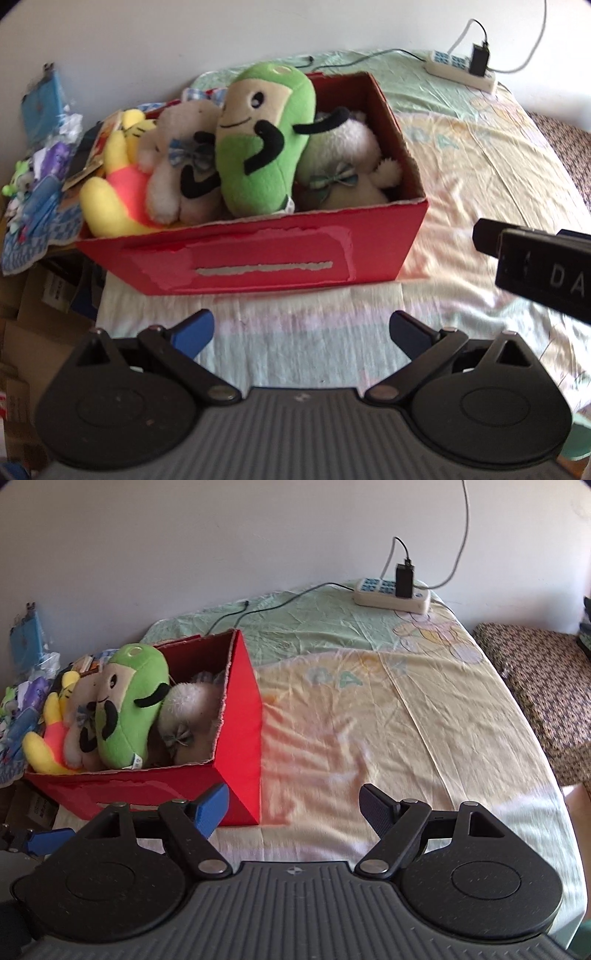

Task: Organize objects

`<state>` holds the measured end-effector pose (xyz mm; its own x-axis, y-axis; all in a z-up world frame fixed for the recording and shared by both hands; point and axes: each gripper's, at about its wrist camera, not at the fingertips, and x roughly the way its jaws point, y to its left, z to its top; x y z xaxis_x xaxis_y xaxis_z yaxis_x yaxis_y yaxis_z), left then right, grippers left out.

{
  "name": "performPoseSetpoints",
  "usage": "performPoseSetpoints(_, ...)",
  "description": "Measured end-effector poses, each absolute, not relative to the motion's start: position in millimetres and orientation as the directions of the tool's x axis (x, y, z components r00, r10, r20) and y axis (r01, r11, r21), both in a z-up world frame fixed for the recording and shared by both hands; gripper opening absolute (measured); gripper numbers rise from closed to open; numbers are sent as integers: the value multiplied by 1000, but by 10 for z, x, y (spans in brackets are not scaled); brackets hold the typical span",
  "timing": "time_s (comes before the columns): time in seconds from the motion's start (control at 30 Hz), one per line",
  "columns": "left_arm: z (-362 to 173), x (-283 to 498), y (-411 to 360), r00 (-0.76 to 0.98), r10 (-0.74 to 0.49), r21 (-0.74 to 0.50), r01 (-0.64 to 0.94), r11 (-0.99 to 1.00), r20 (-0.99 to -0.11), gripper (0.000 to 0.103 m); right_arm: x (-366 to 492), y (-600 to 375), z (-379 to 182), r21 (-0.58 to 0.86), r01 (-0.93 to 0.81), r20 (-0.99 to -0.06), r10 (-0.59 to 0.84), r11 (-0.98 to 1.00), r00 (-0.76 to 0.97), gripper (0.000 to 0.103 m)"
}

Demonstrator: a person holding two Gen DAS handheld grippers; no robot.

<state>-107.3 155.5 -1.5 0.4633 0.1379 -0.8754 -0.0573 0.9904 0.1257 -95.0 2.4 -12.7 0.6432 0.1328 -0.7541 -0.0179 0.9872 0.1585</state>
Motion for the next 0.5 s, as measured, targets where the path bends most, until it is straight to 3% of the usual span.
performPoseSetpoints(0.5,-167,-953,1586,431,64,108,79,991,-900,101,-915,83,-226,99,144,-803,-7,985,596,80)
